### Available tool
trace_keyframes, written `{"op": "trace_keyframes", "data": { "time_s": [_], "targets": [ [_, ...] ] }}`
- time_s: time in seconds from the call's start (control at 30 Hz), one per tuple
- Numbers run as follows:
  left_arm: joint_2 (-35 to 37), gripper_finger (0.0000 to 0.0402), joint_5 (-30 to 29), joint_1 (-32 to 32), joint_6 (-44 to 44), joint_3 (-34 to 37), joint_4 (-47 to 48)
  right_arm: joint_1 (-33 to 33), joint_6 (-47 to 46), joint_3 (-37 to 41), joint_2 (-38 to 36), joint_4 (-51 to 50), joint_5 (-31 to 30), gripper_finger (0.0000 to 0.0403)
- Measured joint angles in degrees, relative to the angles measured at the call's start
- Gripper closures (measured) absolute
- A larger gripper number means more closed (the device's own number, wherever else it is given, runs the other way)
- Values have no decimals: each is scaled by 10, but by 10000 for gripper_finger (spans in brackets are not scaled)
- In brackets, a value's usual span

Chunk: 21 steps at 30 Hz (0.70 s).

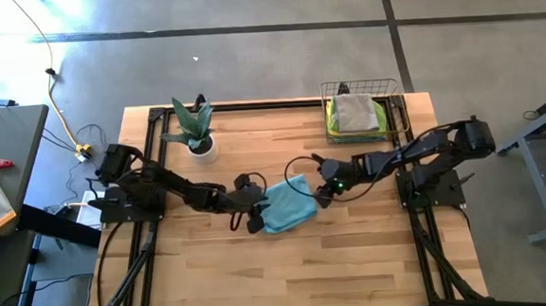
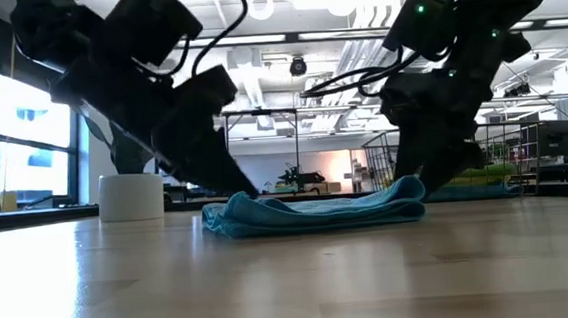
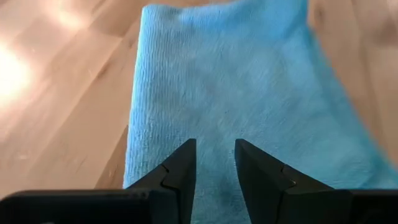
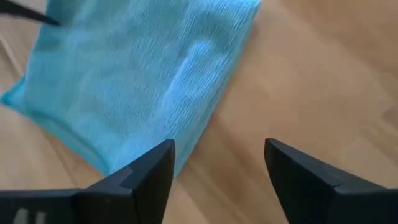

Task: Fold microfiber towels
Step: Put the blue towel into the wire basket

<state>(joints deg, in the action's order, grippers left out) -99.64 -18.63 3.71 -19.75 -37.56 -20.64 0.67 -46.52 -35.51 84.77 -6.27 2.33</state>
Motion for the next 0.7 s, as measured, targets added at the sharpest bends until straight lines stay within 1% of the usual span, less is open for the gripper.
{"op": "trace_keyframes", "data": {
  "time_s": [0.1, 0.23, 0.43, 0.57, 0.7],
  "targets": [
    [-17, 300, 0, 0, -1, 0, 0, 10, -2, 0, 3, 8, -3, 151],
    [-46, 300, 14, 0, -25, -1, -9, 17, -27, 0, 24, 37, -1, 144],
    [-58, 300, 9, 1, -49, -2, -17, 17, -71, 0, 77, 115, 42, 144],
    [-60, 300, 8, 1, -26, -1, -36, 15, -92, -1, 102, 164, 63, 144],
    [-60, 300, 5, 1, -17, -1, -41, 13, -106, 0, 110, 216, 85, 144]
  ]
}}
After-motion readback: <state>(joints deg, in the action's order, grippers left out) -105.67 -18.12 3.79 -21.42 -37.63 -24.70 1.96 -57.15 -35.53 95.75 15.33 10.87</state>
